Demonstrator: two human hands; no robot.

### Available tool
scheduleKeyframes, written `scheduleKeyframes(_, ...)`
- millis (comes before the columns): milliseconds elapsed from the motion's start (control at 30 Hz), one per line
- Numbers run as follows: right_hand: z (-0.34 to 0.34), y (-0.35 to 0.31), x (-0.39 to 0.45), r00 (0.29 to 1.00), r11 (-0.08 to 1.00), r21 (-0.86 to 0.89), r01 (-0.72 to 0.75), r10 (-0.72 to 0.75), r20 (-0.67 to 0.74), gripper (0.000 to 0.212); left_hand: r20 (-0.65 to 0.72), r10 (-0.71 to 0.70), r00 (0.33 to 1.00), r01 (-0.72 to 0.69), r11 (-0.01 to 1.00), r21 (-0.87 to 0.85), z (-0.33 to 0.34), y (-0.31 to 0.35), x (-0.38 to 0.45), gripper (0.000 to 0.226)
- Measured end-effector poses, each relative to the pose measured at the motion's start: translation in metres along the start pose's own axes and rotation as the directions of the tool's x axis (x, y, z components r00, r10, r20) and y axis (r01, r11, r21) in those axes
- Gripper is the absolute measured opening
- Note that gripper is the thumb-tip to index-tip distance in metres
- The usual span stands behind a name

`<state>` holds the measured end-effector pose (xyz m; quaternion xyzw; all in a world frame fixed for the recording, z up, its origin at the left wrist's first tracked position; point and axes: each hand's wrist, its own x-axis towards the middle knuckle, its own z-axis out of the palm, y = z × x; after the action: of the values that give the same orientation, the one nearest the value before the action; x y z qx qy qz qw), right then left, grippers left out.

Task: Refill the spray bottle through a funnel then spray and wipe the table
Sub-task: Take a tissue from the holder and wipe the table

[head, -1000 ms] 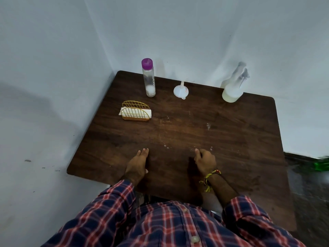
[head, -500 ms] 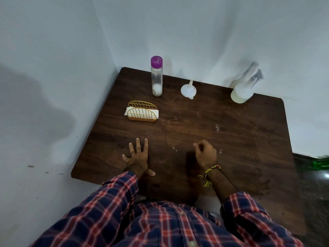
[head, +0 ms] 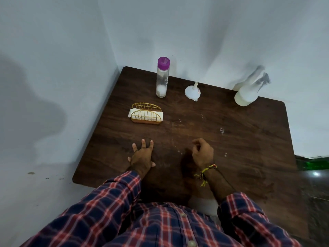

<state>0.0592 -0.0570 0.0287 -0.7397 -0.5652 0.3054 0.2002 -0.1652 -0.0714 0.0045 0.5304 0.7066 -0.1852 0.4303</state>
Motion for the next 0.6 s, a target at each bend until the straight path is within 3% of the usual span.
scheduleKeyframes(233, 0.015, -0.047, 0.032, 0.994, 0.994, -0.013, 0.112, -0.112, 0.0, 0.013, 0.049, 0.013, 0.999, -0.017, 0.997, 0.069, -0.01, -0.002, 0.008, 0.095)
scheduleKeyframes(433, 0.044, -0.088, 0.063, 0.992, 0.992, 0.01, 0.124, -0.125, 0.035, 0.013, 0.106, 0.056, 0.993, -0.069, 0.99, 0.12, -0.01, -0.012, 0.007, 0.13)
scheduleKeyframes(600, 0.064, -0.106, 0.082, 0.995, 0.996, 0.019, 0.093, -0.093, 0.046, 0.018, 0.061, 0.108, 0.992, -0.113, 0.99, 0.081, -0.008, -0.015, -0.005, 0.125)
